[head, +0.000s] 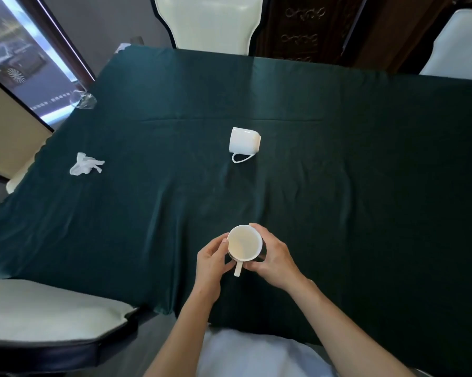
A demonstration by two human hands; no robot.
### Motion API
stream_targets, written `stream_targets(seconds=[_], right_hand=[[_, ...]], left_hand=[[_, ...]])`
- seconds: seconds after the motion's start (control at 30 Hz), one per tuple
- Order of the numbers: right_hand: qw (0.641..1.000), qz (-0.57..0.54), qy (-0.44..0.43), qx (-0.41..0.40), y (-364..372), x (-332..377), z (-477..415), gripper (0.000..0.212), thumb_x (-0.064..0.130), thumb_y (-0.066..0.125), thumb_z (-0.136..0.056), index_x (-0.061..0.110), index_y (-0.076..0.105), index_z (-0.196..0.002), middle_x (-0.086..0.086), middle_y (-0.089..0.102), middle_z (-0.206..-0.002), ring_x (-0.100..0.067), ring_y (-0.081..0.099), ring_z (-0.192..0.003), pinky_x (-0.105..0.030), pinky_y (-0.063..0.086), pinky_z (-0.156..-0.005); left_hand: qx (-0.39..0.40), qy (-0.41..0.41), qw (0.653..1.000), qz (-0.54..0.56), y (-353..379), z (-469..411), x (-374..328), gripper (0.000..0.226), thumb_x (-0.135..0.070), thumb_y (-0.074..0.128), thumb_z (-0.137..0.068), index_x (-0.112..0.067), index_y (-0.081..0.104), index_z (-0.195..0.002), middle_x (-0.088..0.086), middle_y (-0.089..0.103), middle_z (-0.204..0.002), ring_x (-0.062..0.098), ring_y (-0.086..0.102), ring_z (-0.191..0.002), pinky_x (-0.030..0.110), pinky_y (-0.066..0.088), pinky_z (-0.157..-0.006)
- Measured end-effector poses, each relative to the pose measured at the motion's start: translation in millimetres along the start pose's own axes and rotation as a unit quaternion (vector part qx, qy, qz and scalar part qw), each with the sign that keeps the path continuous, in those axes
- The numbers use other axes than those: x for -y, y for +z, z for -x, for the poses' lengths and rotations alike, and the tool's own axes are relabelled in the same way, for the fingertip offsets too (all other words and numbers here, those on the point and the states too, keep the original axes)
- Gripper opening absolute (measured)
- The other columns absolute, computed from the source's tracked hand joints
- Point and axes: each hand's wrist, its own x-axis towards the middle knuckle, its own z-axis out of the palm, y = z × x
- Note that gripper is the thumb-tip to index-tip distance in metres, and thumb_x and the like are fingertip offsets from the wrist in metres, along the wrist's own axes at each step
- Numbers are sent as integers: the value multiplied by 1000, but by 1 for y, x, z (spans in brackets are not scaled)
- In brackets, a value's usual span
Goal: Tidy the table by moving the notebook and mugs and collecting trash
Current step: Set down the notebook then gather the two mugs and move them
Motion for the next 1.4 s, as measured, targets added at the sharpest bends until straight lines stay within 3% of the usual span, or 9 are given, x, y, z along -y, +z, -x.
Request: stream_targets(seconds=[0.3,0.43,0.53,0.67,0.87,1.03,1.27,1.33,1.4], right_hand=[[999,-14,21,22,9,-4,14,89,18,84,-75,34,42,-152,11,59,-141,-8,57,-129,-32,54,-105],[999,0,36,33,8,-3,12,93,16,83,-78,34,37,-156,10,56,-145,-8,54,-131,-24,51,-105],[998,31,32,42,7,-3,12,93,15,81,-80,34,34,-158,11,54,-148,-8,53,-131,-26,51,-106],[994,84,44,57,0,-5,4,85,-2,63,-79,39,39,-150,9,61,-137,-14,58,-123,-27,50,-102],[968,206,95,110,-19,-5,-25,71,-2,58,-89,24,41,-153,-7,57,-144,-26,52,-135,-35,45,-110],[958,264,96,62,-47,15,-79,60,15,62,-96,15,43,-153,-15,58,-142,-33,52,-135,-38,40,-113],[950,300,82,-11,-70,56,-171,70,22,66,-96,13,34,-158,-14,43,-156,-36,42,-140,-42,36,-117],[947,311,76,-28,-73,65,-196,74,21,67,-95,13,30,-159,-14,36,-160,-37,38,-142,-41,34,-117],[942,326,72,-38,-75,73,-220,78,20,69,-94,14,27,-160,-16,28,-164,-39,32,-146,-42,33,-117]], left_hand=[[-41,-25,999,16,-3,12,14,19,-13,61,-102,-15,77,-111,12,76,-119,29,73,-114,47,65,-87],[-43,-28,999,7,-1,10,13,18,-13,61,-101,-15,76,-110,11,77,-117,29,73,-112,51,63,-92],[-45,-39,998,-14,-3,6,13,17,-15,62,-99,-17,76,-108,7,80,-112,27,74,-111,50,61,-93],[-41,-61,996,-51,-10,-5,6,18,-11,62,-95,-15,77,-104,3,83,-103,24,74,-107,48,55,-98],[-11,-90,992,-91,-11,-47,-21,19,-17,63,-98,-15,75,-113,7,76,-119,28,69,-116,49,53,-103],[7,-80,989,-121,1,-111,-68,14,-27,61,-102,-24,70,-112,5,71,-124,24,66,-107,40,53,-91],[26,-65,988,-139,25,-193,-133,18,-37,58,-101,-29,67,-115,-4,66,-110,17,65,-94,34,56,-78],[34,-68,987,-141,33,-212,-145,30,-39,56,-102,-26,64,-128,-7,64,-108,18,64,-98,35,57,-82],[46,-84,986,-137,40,-231,-154,44,-43,52,-104,-24,56,-144,-6,61,-121,22,63,-110,38,56,-89]])
